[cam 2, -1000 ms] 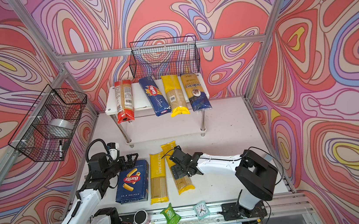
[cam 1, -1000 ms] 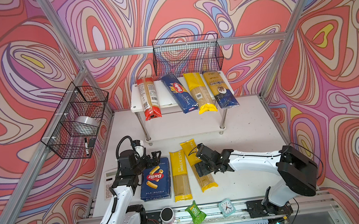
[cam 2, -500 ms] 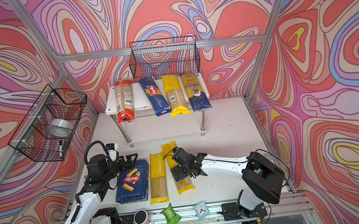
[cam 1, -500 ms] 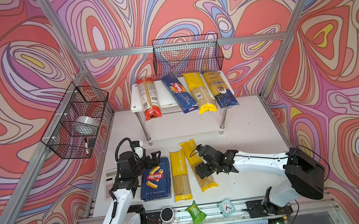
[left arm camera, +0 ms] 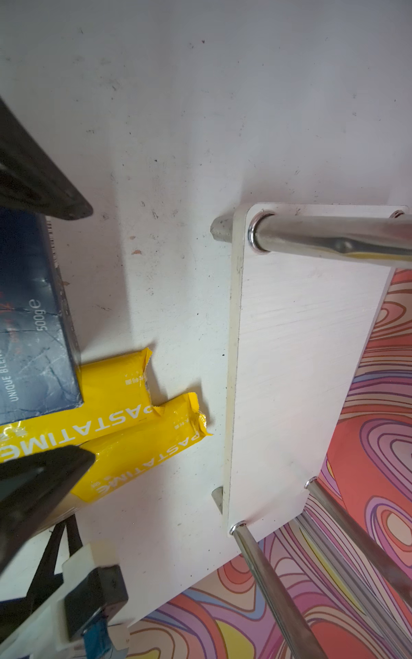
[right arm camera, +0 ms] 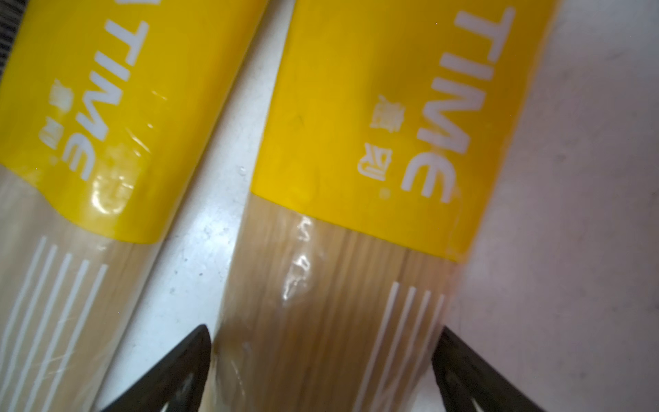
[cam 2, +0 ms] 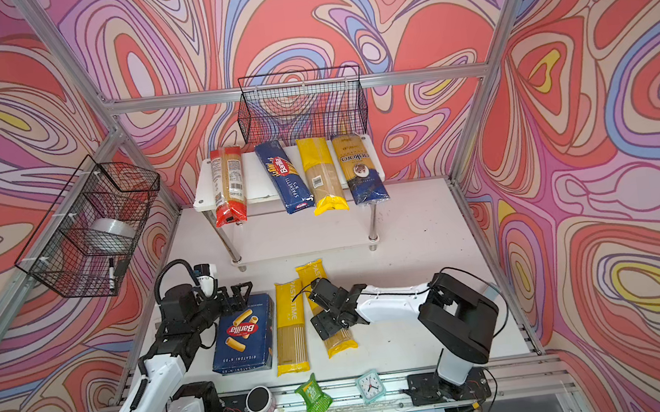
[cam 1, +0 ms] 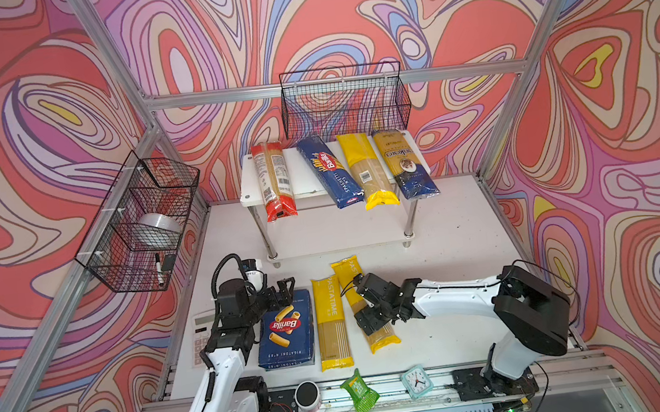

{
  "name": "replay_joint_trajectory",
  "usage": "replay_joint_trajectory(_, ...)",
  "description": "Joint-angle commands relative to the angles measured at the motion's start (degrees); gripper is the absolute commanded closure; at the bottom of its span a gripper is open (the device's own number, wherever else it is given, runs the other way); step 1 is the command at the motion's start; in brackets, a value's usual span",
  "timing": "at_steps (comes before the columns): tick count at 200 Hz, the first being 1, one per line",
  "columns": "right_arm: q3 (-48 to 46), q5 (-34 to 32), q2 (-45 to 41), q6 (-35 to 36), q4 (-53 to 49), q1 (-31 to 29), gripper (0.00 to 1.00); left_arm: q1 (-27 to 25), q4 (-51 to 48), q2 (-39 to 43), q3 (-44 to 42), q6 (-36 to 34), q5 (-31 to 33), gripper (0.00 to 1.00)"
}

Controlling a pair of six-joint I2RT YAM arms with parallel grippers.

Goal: Place and organize the pasta boxes and bags onto the shelf
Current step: 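Lower the right gripper onto the yellow bag farther from the blue box, then close the right gripper on the yellow bag's lower end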

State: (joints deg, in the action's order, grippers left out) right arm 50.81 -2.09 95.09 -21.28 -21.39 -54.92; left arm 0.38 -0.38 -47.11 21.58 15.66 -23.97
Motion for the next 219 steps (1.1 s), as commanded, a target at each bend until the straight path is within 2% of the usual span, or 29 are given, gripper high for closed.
replay_joint_trajectory(1, 1.29, 0.24, 1.40, 0.02, 0.70, -0.72, 0.02, 0.14, 0.41, 0.42, -0.58, -0.01, 0.79, 0.00)
replay_joint_trajectory(67, -0.01, -1.21, 2.81, -0.85, -1.82, -0.89, 0.04, 0.14, 0.62, 0.71, -0.76, -0.21, 0.19, 0.00)
replay_joint_trajectory(127, 1.63, -4.34, 4.48, -2.48, -4.27, -1.42, 0.24, 0.14, 0.60, 0.79, -0.76, -0.19, 0.28, 0.00)
replay_joint_trajectory(147, 1.45, -4.33, 4.01, -3.08, -3.67, -1.39, 0.35, 0.14, 0.57, 0.88, -0.89, -0.19, 0.19, 0.00)
replay_joint_trajectory(164, 0.97, -3.93, 3.40, -3.57, -2.81, -1.42, 0.36, 0.14, 0.56, 0.97, -0.89, -0.22, 0.22, 0.00)
replay_joint_trajectory(219, -0.07, -4.65, 0.97, -6.14, -0.21, -1.40, 0.57, 0.17, 0.50, 1.21, -0.95, -0.10, 0.51, 0.00)
